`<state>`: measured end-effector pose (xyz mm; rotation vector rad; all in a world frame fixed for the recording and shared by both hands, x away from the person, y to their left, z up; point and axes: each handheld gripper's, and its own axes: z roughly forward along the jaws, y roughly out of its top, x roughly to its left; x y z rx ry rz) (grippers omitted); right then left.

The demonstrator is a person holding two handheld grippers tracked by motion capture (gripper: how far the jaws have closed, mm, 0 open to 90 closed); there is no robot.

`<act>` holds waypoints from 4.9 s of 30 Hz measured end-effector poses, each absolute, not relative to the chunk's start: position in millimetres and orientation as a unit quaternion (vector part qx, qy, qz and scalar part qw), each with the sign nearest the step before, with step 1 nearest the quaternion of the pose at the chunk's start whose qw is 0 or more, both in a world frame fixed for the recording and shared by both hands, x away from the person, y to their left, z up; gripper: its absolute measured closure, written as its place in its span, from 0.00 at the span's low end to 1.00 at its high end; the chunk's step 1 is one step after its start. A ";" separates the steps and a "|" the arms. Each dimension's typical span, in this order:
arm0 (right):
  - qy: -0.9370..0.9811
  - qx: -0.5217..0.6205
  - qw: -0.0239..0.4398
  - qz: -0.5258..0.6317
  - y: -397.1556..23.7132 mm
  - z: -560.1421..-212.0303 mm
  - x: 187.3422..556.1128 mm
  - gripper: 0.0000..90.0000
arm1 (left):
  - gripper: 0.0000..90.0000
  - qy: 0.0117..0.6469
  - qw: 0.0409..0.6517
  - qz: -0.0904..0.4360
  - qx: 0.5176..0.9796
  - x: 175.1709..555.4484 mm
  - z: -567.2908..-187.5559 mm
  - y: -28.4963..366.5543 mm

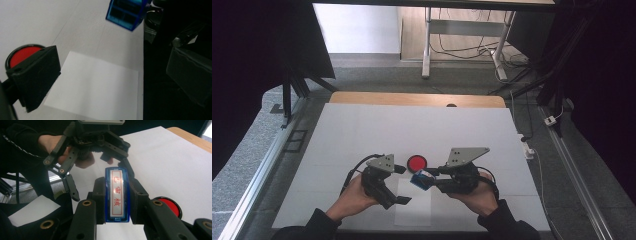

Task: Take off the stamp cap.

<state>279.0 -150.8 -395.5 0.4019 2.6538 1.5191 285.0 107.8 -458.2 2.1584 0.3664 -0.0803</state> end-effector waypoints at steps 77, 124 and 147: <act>0.865 0.064 -0.020 0.497 -141.9 -394.3 269.0 0.79 | 0.77 -0.003 0.508 -0.077 0.858 282.9 -456.0 102.1; 0.849 0.089 0.014 0.521 -156.5 -387.5 273.1 0.79 | 0.76 0.111 0.467 -0.020 0.877 270.9 -450.8 121.6; 0.849 0.111 0.032 0.515 -158.4 -389.0 274.6 0.79 | 0.76 0.256 0.467 0.032 0.846 236.7 -451.7 185.4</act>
